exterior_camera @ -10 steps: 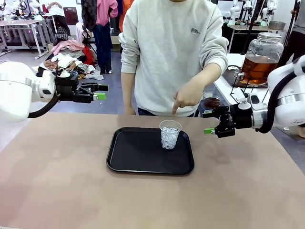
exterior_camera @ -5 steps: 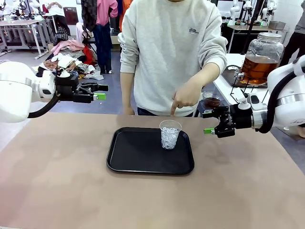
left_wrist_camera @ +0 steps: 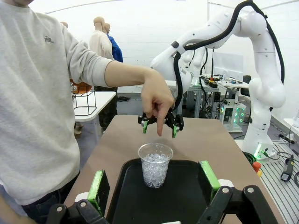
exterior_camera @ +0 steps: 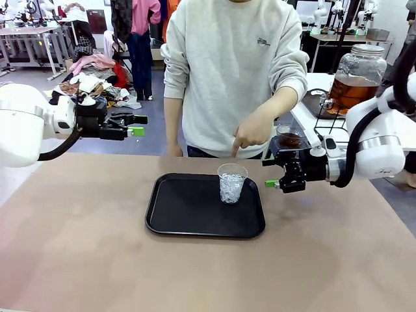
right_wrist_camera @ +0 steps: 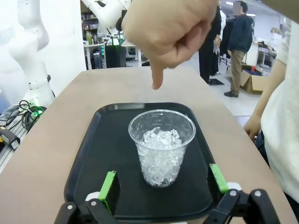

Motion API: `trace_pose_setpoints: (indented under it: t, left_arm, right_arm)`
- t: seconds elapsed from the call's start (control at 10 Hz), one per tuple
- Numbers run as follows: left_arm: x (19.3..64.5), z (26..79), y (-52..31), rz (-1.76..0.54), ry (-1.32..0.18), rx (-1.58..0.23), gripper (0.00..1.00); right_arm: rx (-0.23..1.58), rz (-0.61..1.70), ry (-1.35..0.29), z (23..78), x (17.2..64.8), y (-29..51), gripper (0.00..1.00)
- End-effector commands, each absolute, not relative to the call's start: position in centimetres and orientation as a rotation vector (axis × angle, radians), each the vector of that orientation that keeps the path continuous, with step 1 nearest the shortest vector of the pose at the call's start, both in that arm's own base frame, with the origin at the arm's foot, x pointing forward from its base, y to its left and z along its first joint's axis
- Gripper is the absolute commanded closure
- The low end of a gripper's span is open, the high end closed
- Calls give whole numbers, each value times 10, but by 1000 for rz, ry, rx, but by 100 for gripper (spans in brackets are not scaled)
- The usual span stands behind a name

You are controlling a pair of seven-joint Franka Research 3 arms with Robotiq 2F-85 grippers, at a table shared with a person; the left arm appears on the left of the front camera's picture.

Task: Pour the drink into the iced cup.
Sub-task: Pick up the iced cup indicated by the human and present it to them.

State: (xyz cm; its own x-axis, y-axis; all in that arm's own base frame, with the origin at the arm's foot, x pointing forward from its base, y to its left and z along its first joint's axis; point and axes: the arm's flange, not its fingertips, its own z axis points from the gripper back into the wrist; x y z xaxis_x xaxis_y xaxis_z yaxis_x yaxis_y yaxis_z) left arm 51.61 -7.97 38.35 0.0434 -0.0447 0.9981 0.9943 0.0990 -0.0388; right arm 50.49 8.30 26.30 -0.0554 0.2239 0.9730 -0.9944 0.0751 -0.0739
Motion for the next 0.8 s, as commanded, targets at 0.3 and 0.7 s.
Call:
trace_pose_setpoints:
  t: [0.3, 0.7]
  left_arm:
    - [517, 385, -81, -1119, -1201, -1119, 0]
    - [517, 385, -81, -1119, -1201, -1119, 0]
  right_arm:
    - [990, 1289, -1177, 229, 524, 103, 0]
    - [1069, 1276, -1126, 214, 532, 114, 0]
